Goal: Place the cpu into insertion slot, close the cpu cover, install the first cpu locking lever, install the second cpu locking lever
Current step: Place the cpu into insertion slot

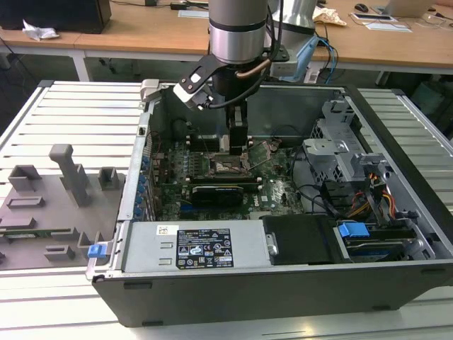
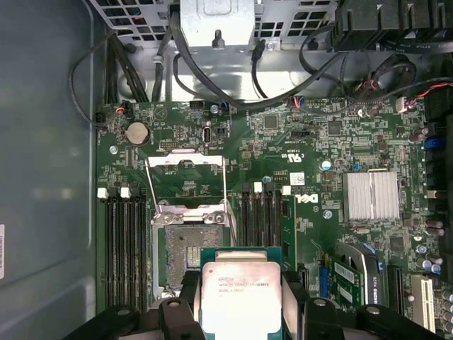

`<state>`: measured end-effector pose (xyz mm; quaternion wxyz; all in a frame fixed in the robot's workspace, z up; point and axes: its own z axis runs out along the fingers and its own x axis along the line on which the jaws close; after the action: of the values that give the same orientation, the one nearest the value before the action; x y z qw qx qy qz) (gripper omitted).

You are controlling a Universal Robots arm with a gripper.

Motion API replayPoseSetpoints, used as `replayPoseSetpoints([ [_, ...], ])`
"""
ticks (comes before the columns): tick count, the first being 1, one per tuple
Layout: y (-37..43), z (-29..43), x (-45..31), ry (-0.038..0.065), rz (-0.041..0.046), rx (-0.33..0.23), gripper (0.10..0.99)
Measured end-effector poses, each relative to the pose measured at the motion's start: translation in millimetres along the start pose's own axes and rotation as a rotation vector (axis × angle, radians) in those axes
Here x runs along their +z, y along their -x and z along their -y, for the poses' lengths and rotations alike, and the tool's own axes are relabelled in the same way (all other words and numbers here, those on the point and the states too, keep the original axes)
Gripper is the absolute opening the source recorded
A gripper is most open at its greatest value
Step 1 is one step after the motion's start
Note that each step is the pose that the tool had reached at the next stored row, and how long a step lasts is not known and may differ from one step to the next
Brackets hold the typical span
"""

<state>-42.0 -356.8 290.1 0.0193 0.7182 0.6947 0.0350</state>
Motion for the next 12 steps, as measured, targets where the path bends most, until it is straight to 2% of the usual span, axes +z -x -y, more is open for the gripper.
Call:
replayPoseSetpoints([
  [12,-2.5,1.5,7.8,0.000,-0.0008,0.000,0.541],
])
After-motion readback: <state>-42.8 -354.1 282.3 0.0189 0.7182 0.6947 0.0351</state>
